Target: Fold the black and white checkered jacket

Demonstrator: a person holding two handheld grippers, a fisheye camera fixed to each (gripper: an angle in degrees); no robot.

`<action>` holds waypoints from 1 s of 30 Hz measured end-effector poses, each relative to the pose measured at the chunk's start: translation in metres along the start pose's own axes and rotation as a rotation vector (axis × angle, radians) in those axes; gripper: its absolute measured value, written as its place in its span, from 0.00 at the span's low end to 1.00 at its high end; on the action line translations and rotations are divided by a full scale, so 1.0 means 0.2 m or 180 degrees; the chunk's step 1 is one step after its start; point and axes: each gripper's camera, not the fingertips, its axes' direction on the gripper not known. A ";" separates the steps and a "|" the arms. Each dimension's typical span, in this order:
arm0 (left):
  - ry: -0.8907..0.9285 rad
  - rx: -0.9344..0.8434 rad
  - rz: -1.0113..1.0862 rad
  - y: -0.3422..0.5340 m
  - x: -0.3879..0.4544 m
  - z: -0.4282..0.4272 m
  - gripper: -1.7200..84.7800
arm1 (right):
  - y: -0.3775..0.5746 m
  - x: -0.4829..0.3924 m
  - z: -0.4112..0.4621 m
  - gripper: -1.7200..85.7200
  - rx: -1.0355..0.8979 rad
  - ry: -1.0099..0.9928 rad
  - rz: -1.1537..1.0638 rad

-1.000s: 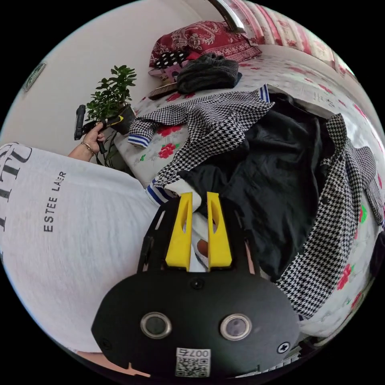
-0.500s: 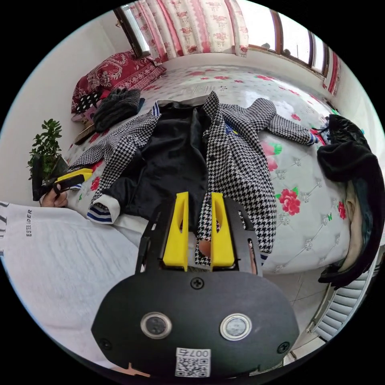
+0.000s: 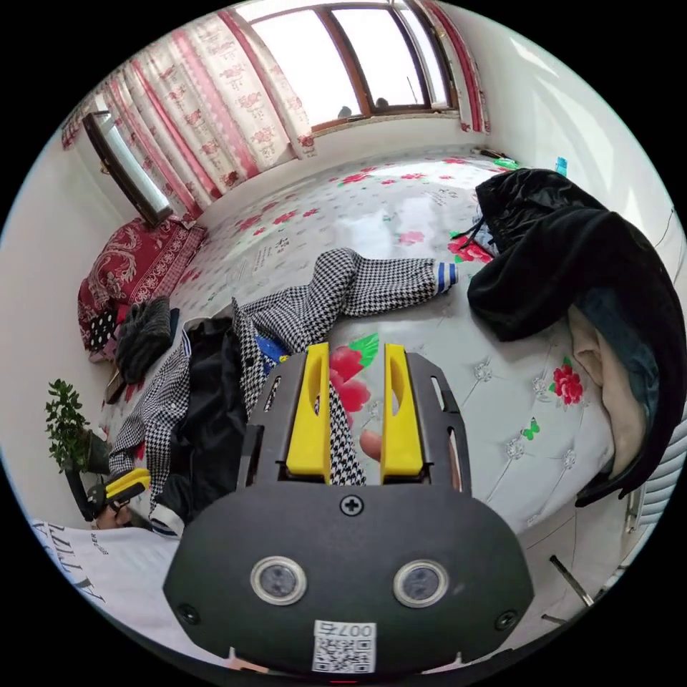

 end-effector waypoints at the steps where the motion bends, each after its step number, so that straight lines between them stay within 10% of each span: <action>1: -0.0061 -0.0054 -0.0063 -0.03 0.01 0.03 0.09 | -0.04 0.05 0.02 0.13 0.0004 0.0023 0.0068; 17: -0.0446 -0.0816 -0.0954 -0.51 0.08 0.52 0.07 | -0.75 0.61 1.14 0.13 -0.1282 0.0385 0.0087; 23: -0.0772 -0.1185 -0.0895 -0.54 0.06 0.73 0.02 | -0.87 0.67 0.67 0.12 -0.0155 0.1650 -0.0431; 30: -0.0596 -0.0949 -0.0598 -0.67 0.13 0.66 0.01 | -0.68 0.80 0.36 0.14 0.0142 0.0774 0.0192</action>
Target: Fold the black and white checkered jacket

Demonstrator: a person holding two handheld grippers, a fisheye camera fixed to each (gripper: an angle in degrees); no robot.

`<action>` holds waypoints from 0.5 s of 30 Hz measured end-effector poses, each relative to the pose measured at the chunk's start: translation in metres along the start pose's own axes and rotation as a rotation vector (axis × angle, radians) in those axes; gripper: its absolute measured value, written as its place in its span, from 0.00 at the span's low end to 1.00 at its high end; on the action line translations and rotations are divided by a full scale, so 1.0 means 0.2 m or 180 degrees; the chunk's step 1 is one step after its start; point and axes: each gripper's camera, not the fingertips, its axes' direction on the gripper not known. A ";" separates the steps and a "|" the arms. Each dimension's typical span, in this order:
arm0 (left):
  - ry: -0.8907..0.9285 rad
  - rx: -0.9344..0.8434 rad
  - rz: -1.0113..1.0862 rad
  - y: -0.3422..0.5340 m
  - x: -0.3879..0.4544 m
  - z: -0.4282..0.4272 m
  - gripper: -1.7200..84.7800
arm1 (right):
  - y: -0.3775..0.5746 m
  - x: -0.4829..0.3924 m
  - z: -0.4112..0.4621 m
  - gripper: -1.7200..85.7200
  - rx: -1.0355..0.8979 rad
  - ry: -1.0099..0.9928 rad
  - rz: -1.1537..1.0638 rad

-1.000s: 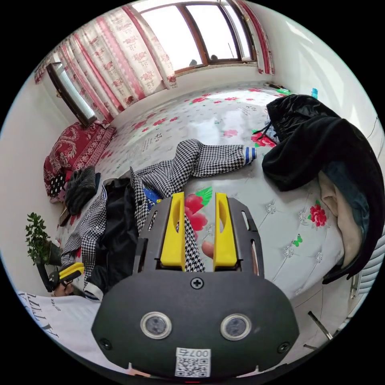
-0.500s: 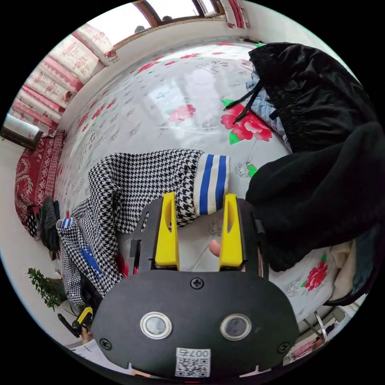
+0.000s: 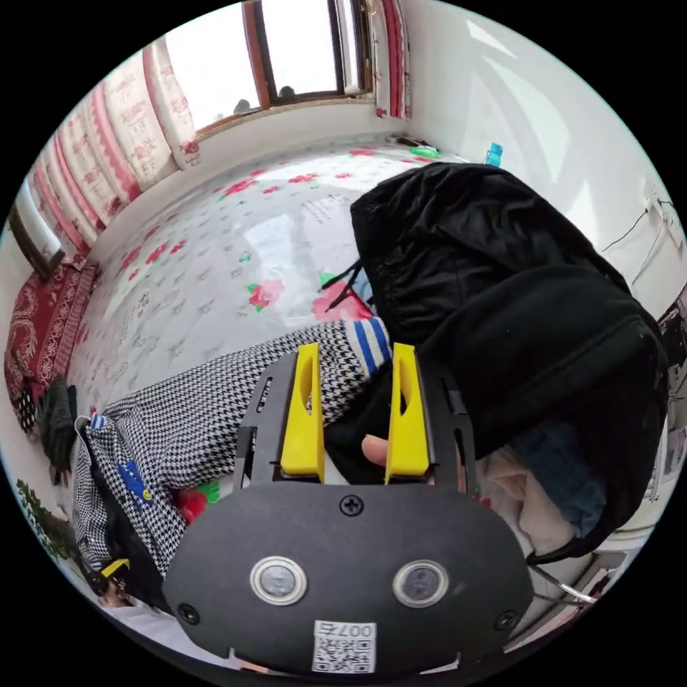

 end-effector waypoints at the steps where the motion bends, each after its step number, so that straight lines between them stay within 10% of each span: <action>1: 0.0007 0.0098 0.0116 -0.03 0.03 -0.04 0.01 | 0.04 -0.07 -0.03 0.14 0.0075 -0.0167 -0.0113; 8: 0.0054 0.0116 0.0264 -0.11 0.05 -0.02 0.01 | 0.36 -1.28 0.03 0.14 -0.0785 -0.2526 -0.1601; 15: 0.0086 0.0294 0.0160 0.22 -0.08 -0.13 0.02 | 0.45 -1.90 0.20 0.07 -0.1430 -0.1604 -0.2357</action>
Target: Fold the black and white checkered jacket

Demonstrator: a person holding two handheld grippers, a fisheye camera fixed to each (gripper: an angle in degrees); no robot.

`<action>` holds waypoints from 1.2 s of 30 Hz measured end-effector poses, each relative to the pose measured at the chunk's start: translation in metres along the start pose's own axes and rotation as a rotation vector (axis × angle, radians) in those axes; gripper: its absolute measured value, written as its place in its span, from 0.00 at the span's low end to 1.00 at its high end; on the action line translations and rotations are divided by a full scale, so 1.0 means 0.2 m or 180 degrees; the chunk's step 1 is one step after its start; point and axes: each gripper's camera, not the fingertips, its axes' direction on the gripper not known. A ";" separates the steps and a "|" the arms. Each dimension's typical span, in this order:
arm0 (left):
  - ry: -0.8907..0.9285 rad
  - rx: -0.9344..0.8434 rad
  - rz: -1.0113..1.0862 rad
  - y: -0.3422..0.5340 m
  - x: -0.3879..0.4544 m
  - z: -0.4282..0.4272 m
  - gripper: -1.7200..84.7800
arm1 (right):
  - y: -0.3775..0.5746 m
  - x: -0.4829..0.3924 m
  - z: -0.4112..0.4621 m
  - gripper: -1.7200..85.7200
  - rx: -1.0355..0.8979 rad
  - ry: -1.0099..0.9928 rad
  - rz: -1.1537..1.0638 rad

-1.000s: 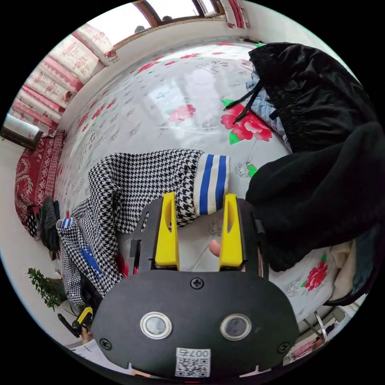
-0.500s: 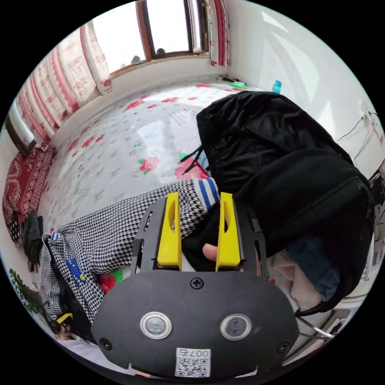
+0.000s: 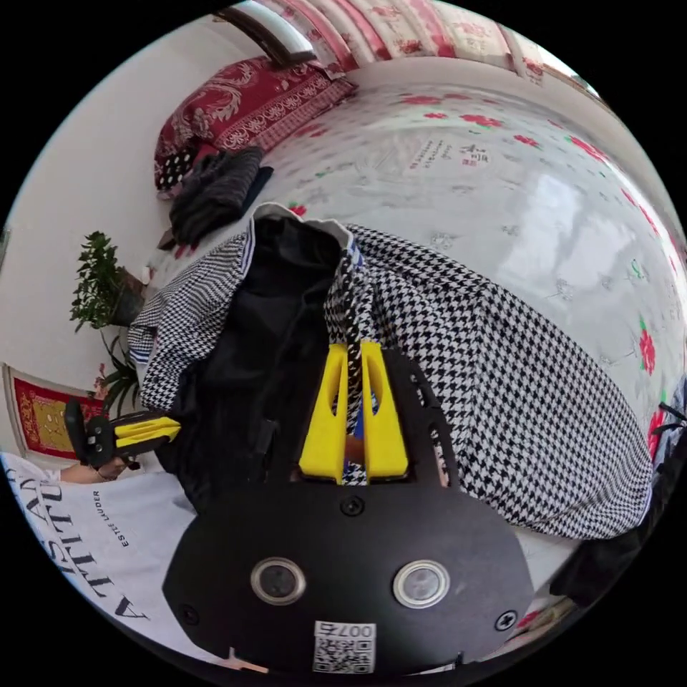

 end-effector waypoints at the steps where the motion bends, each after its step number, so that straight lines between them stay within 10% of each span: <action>1: -0.0035 0.0050 -0.0017 0.08 -0.02 -0.05 0.02 | -0.01 0.01 -0.06 0.07 0.0110 0.0023 -0.0031; 10: 0.0163 0.0433 -0.0363 0.42 -0.19 -0.27 0.10 | -0.29 0.29 -0.84 0.09 0.0657 0.1393 0.0796; 18: 0.0120 0.0090 -0.0384 0.46 -0.30 -0.12 0.16 | -0.12 -0.67 -0.67 0.06 0.1525 0.2125 0.0078; 24: 0.0127 -0.0219 -0.0341 0.36 -0.33 0.04 0.15 | -0.33 -0.71 -0.66 0.05 0.0820 0.2523 -0.0201; 34: 0.0360 -0.0125 -0.0295 0.36 -0.49 -0.02 0.05 | -0.52 -0.98 -0.67 0.07 0.1100 0.1128 -0.1111; 36: 0.0475 -0.0062 -0.0352 0.37 -0.52 -0.05 0.05 | -0.68 -0.97 -0.43 0.09 0.0357 0.0753 -0.1368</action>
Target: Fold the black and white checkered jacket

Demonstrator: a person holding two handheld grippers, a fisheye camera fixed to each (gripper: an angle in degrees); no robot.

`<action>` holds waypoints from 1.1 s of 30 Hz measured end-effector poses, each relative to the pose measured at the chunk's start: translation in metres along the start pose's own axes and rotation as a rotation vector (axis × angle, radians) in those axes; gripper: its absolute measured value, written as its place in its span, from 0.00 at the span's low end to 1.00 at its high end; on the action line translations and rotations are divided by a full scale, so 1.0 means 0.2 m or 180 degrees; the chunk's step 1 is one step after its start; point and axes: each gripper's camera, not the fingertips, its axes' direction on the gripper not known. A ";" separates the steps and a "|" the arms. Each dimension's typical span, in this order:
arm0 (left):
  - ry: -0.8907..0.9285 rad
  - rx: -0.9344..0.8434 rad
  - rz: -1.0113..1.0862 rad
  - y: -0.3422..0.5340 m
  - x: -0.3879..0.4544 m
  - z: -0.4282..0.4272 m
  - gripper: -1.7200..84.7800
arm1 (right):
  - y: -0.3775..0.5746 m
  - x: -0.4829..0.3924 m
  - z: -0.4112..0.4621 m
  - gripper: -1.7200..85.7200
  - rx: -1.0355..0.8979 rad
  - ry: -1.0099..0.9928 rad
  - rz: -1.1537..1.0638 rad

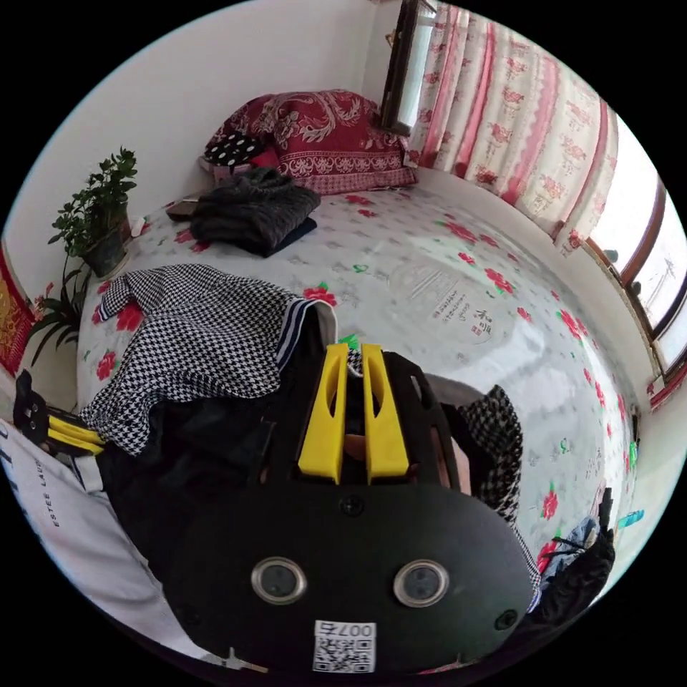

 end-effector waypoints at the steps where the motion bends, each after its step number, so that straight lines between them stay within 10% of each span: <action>1: 0.0071 0.0034 -0.0026 0.00 -0.02 -0.02 0.04 | -0.03 0.01 0.08 0.09 -0.0199 -0.0103 -0.0054; 10: 0.0220 0.0164 -0.0166 0.06 -0.13 -0.12 0.03 | -0.40 0.56 0.64 0.12 -0.0793 0.0134 0.0802; 14: 0.0245 0.0444 -0.0394 0.14 -0.18 -0.23 0.03 | -0.25 1.03 0.45 0.11 0.0008 -0.0373 0.2159; 21: 0.0099 0.0717 -0.0567 0.28 -0.28 -0.34 0.15 | 0.14 0.76 0.52 0.11 -0.0242 -0.2058 0.1565; 33: 0.0162 0.0466 -0.0211 0.25 -0.28 -0.25 0.01 | 0.21 0.73 0.50 0.03 -0.0375 -0.1536 0.1265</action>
